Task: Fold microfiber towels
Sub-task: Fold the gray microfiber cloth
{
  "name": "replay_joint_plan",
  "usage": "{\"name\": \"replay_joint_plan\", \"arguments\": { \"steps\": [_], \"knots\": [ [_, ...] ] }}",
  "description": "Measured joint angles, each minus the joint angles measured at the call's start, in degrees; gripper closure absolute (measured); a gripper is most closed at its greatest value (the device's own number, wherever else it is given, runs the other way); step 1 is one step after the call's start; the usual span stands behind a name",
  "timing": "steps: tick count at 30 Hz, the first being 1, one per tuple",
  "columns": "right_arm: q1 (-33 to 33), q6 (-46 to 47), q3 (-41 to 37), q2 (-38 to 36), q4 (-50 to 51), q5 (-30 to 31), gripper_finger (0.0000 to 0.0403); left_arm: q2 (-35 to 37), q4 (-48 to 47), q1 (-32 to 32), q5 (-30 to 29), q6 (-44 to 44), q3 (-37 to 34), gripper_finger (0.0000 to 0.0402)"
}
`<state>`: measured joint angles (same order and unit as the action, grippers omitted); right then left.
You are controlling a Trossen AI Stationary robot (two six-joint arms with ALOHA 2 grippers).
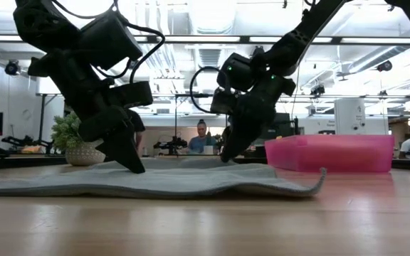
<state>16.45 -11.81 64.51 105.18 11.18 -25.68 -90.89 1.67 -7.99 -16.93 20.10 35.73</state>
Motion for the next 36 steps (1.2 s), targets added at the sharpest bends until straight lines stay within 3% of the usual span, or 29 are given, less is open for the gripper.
{"name": "replay_joint_plan", "arguments": {
  "steps": [4,8,15,24,31,36],
  "knots": [
    [-1.05,2.31,0.00,-0.75,0.75,-6.06,0.0249,0.00,0.04,0.00,0.00,0.00,0.00,0.0369],
    [-3.74,2.87,-0.02,-0.78,0.34,-5.92,0.0278,0.00,0.04,0.00,0.00,0.01,-0.02,0.0369],
    [-8.91,4.72,-0.02,-0.79,-0.80,5.12,0.0333,0.02,0.07,0.00,0.00,0.02,-0.09,0.0369],
    [-8.05,2.96,-0.07,-4.18,1.52,11.04,0.0387,0.81,-0.21,-0.11,0.46,0.02,0.78,0.0369],
    [-3.70,3.21,-0.07,-7.62,5.99,10.28,0.0360,2.90,-0.38,-0.17,0.62,-4.72,5.06,0.0369],
    [-1.24,3.18,-0.54,-7.88,7.38,10.31,0.0302,1.47,10.09,0.93,-0.02,-11.82,6.89,0.0369]
  ]
}}
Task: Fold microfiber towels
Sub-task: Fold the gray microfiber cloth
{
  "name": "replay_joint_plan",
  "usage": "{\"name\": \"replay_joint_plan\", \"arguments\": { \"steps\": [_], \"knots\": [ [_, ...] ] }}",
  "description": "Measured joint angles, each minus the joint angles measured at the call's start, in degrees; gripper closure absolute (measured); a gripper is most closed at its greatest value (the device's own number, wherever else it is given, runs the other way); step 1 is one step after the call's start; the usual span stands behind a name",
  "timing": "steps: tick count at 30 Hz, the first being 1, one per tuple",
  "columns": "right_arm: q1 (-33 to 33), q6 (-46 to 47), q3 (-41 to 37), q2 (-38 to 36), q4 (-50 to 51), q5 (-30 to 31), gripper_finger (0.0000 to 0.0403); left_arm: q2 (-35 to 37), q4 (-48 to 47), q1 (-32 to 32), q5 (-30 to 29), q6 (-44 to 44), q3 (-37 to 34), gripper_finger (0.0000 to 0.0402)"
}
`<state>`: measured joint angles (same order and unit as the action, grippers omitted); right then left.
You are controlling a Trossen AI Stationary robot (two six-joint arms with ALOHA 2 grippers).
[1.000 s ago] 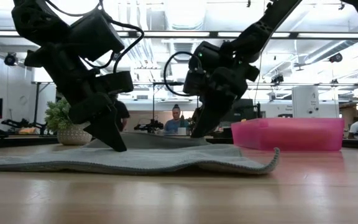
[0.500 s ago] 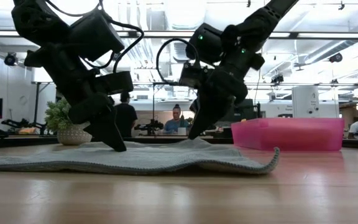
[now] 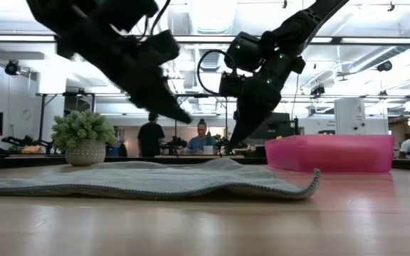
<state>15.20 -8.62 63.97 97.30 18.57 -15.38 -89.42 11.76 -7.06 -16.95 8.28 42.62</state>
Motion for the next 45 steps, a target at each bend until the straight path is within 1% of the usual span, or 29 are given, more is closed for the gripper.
{"name": "replay_joint_plan", "arguments": {
  "steps": [4,10,17,21,25,28,33,36,43,45],
  "knots": [
    [0.92,0.01,-0.44,0.11,0.05,0.00,0.0258,-3.76,9.33,1.72,0.03,-1.77,-0.18,0.0369],
    [1.09,0.02,-0.60,0.11,-0.08,0.00,0.0211,-12.53,17.44,2.74,0.07,-1.23,0.70,0.0369],
    [1.08,1.94,-0.64,0.24,-0.88,-0.02,0.0180,-20.17,16.84,2.83,0.27,0.03,4.25,0.0369],
    [1.07,0.32,-1.70,0.33,-2.23,-0.02,0.0166,-20.36,11.69,2.83,0.22,1.93,4.76,0.0369],
    [1.07,-1.68,-3.74,0.37,-7.88,-1.37,0.0154,-19.06,6.57,2.72,-0.06,3.42,3.96,0.0369],
    [1.09,-1.86,-5.16,0.39,-13.79,-4.30,0.0150,-18.74,6.16,2.57,-0.08,3.39,3.64,0.0369],
    [1.10,-1.45,-6.52,1.09,-22.45,-4.51,0.0151,-18.33,6.11,2.57,-0.01,3.38,3.51,0.0369],
    [1.36,-1.38,-6.51,2.49,-25.03,-4.46,0.0153,-18.22,5.99,2.56,0.00,3.36,3.47,0.0369],
    [1.72,-0.24,-6.15,6.58,-25.22,-4.65,0.0154,-18.23,6.29,2.55,0.09,3.36,3.31,0.0369],
    [1.72,-0.07,-6.15,7.22,-25.04,-7.15,0.0154,-18.23,6.74,2.55,0.11,3.36,3.31,0.0369]
  ]
}}
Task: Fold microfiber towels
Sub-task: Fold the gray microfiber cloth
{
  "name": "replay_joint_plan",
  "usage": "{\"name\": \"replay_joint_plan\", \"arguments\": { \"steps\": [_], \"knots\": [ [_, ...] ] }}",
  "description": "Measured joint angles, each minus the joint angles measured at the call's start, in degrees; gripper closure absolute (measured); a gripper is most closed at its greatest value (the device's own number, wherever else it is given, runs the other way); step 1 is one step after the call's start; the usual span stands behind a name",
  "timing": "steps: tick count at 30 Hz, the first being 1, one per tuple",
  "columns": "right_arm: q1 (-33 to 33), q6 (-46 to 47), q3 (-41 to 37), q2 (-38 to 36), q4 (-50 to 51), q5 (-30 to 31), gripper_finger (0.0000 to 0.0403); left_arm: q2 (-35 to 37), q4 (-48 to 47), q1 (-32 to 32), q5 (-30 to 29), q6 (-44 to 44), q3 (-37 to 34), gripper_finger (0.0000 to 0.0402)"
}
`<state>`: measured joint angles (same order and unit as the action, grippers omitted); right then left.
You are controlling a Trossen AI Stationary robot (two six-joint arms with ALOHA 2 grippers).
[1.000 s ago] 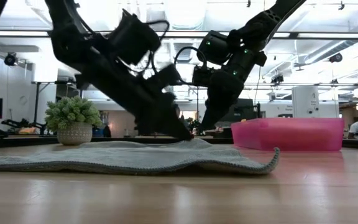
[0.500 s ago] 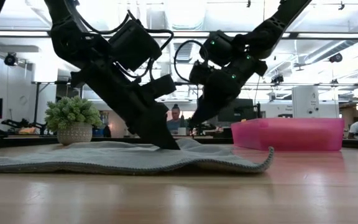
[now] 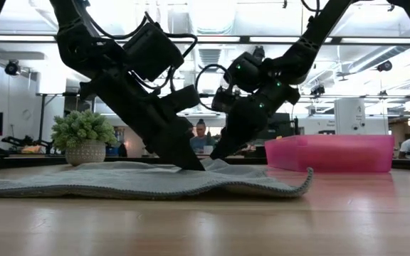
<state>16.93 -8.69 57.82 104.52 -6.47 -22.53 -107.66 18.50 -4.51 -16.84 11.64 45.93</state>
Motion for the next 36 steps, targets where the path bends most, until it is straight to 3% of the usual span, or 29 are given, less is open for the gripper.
{"name": "replay_joint_plan", "arguments": {
  "steps": [10,17,23,27,32,36],
  "knots": [
    [-0.05,0.01,0.00,0.27,2.41,-15.38,0.0171,-0.02,0.34,0.00,0.06,0.00,-0.04,0.0369],
    [-0.11,-0.04,0.02,0.58,3.03,-7.15,0.0202,-0.04,0.46,0.00,0.06,-0.01,-0.07,0.0369],
    [-0.09,-3.74,0.02,0.85,2.77,-6.37,0.0237,-0.07,0.44,0.00,0.06,-0.02,0.04,0.0369],
    [-0.02,-5.29,0.11,2.46,2.70,-6.58,0.0286,-0.09,0.45,0.00,0.06,-0.01,0.04,0.0369],
    [-0.15,-5.53,0.07,1.99,3.44,-7.69,0.0378,-0.09,0.46,0.00,0.09,-0.02,0.04,0.0369],
    [-0.15,-4.73,0.90,0.03,5.06,-7.40,0.0389,-0.09,0.52,0.00,0.08,-0.02,-0.07,0.0369]
  ]
}}
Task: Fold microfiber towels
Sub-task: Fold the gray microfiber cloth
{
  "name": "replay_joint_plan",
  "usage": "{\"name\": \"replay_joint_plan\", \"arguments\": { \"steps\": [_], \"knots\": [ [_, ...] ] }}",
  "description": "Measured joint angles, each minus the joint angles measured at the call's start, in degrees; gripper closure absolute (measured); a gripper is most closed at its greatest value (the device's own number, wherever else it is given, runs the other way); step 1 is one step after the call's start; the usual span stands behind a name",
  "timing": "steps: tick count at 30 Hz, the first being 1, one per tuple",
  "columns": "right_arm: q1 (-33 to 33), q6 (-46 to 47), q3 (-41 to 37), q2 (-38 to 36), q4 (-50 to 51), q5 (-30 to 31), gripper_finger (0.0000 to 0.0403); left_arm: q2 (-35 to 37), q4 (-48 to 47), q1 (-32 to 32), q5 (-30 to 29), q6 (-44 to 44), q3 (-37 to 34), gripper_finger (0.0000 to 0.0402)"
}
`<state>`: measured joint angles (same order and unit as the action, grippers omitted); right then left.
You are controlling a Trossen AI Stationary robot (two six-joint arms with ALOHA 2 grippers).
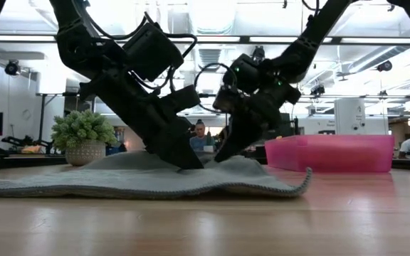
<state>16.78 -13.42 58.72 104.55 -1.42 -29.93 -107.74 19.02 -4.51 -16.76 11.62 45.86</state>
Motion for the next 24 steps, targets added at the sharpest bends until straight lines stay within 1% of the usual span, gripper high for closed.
{"name": "replay_joint_plan", "arguments": {
  "steps": [3,10,12,14,16,17,20,24],
  "knots": [
    [-0.05,0.34,1.96,-1.00,3.41,1.59,0.0392,0.00,0.05,0.00,0.01,0.00,-0.04,0.0369],
    [-2.11,3.84,8.27,-0.88,11.26,10.22,0.0393,-0.02,0.05,0.07,-0.32,0.01,-0.04,0.0369],
    [-3.82,2.82,9.87,-0.85,14.71,14.89,0.0393,-0.02,0.02,0.07,-0.30,0.02,-0.10,0.0369],
    [-5.65,0.59,11.23,-0.85,17.79,21.99,0.0393,-0.02,-0.06,0.07,-0.30,0.02,-0.19,0.0369],
    [-7.13,-0.45,12.29,-0.82,19.43,26.87,0.0393,-0.02,-0.10,0.07,-0.31,0.04,-0.35,0.0369],
    [-7.42,-0.63,12.73,-0.82,19.60,27.90,0.0393,-0.02,-0.15,0.07,-0.35,0.04,-0.42,0.0369],
    [-7.40,-0.51,14.12,-0.82,21.26,28.08,0.0388,0.05,-1.19,0.07,-0.59,0.13,-0.46,0.0369],
    [-6.62,1.51,16.14,-0.95,23.61,29.19,0.0351,0.07,-3.73,-0.04,-0.43,1.50,-0.50,0.0369]
  ]
}}
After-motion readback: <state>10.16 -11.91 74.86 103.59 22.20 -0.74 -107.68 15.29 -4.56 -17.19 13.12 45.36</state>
